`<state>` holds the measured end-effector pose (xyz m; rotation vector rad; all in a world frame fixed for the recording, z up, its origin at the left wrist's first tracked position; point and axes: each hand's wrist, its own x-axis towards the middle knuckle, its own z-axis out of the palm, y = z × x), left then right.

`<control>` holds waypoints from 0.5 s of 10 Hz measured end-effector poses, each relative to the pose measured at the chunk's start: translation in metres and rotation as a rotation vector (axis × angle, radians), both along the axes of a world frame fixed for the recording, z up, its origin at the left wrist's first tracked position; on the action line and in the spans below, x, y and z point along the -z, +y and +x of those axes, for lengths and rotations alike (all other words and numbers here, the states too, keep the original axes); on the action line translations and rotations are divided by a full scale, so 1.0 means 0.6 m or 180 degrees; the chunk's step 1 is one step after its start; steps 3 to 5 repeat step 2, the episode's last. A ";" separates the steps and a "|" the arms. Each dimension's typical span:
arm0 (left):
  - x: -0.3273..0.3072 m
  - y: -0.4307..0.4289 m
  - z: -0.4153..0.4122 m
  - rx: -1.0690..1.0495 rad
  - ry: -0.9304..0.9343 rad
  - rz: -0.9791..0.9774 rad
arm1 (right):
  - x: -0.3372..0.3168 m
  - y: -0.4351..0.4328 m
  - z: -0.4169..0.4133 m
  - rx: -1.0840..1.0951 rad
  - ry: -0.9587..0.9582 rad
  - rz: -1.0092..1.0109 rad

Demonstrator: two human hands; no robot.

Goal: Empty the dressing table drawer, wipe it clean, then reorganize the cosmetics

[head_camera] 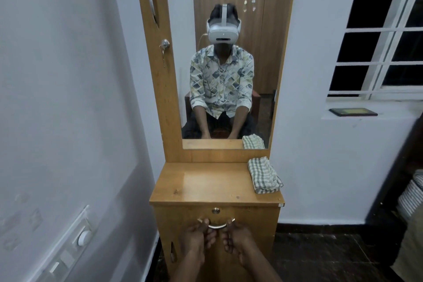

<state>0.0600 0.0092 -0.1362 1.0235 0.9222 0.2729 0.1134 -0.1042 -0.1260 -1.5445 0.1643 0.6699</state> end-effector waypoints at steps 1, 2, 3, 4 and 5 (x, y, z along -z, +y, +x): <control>-0.009 -0.008 -0.014 0.0046 0.0069 0.0673 | -0.008 -0.011 -0.005 -0.0169 -0.0248 -0.0274; -0.042 -0.015 -0.035 0.0099 0.0069 0.1041 | -0.038 -0.030 -0.018 -0.0257 -0.0461 -0.0441; -0.042 -0.015 -0.035 0.0099 0.0069 0.1041 | -0.038 -0.030 -0.018 -0.0257 -0.0461 -0.0441; -0.042 -0.015 -0.035 0.0099 0.0069 0.1041 | -0.038 -0.030 -0.018 -0.0257 -0.0461 -0.0441; -0.042 -0.015 -0.035 0.0099 0.0069 0.1041 | -0.038 -0.030 -0.018 -0.0257 -0.0461 -0.0441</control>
